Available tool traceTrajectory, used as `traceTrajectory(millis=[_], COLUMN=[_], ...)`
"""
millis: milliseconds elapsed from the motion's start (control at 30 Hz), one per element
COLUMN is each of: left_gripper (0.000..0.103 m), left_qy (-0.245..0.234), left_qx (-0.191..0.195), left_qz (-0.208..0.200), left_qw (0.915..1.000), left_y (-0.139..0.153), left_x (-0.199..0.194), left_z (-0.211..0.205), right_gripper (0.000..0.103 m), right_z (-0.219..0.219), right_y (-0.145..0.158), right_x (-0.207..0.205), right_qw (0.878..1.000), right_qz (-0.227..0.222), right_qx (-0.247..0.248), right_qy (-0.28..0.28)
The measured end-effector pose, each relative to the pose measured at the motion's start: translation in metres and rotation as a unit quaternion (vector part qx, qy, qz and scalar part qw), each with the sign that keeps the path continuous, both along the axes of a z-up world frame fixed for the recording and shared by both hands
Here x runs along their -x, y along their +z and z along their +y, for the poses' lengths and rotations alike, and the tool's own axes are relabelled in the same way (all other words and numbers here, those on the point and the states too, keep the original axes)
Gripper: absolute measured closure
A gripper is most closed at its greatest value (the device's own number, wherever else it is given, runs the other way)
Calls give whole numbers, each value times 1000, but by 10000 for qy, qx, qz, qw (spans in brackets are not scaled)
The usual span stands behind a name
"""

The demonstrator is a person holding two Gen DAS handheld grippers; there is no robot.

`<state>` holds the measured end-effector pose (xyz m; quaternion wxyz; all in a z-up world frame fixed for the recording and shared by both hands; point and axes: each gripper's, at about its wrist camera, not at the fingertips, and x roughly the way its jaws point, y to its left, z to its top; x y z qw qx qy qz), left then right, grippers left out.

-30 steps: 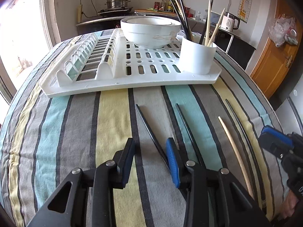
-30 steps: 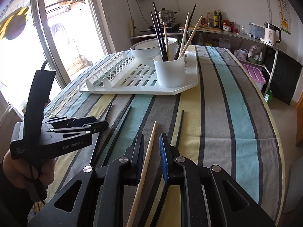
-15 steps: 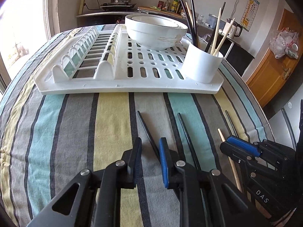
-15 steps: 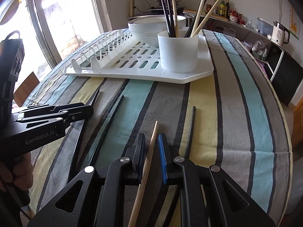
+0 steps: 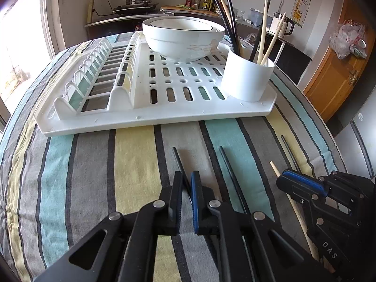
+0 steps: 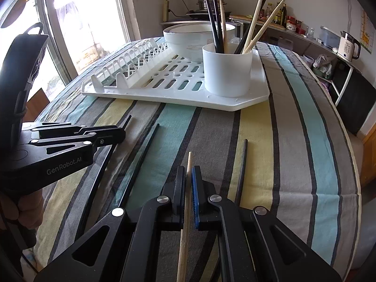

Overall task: Organize utensils
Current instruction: 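Grasp a black chopstick with the left tool while the right tool grasps a wooden one, then lift the chopsticks upright toward the white cup with both tools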

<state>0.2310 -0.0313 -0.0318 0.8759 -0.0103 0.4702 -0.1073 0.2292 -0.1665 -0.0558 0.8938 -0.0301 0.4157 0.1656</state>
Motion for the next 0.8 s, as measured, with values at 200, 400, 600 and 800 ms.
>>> traceTrajectory(millis=[200,400,600,800], left_gripper=[97,97,98,98], left_qy=[-68,-114,-193,-285], left_qx=[87,233,314,387], left_qz=[-152,-482,-989,-1420], left_qw=[9998,9985,9944,9887], left_y=[16,50,96,131], left_x=[5,20,38,54], left_z=[4,11,16,21], right_gripper=[98,98,98,98], right_z=[-4,-12,-21,-28], right_y=[18,49,83,105], right_x=[5,14,26,41], right_qw=[9994,9969,9919,9863], right_qz=[-190,-531,-946,-1308], right_qx=[-292,-583,-850,-1003], right_qy=[38,2,-43,-67])
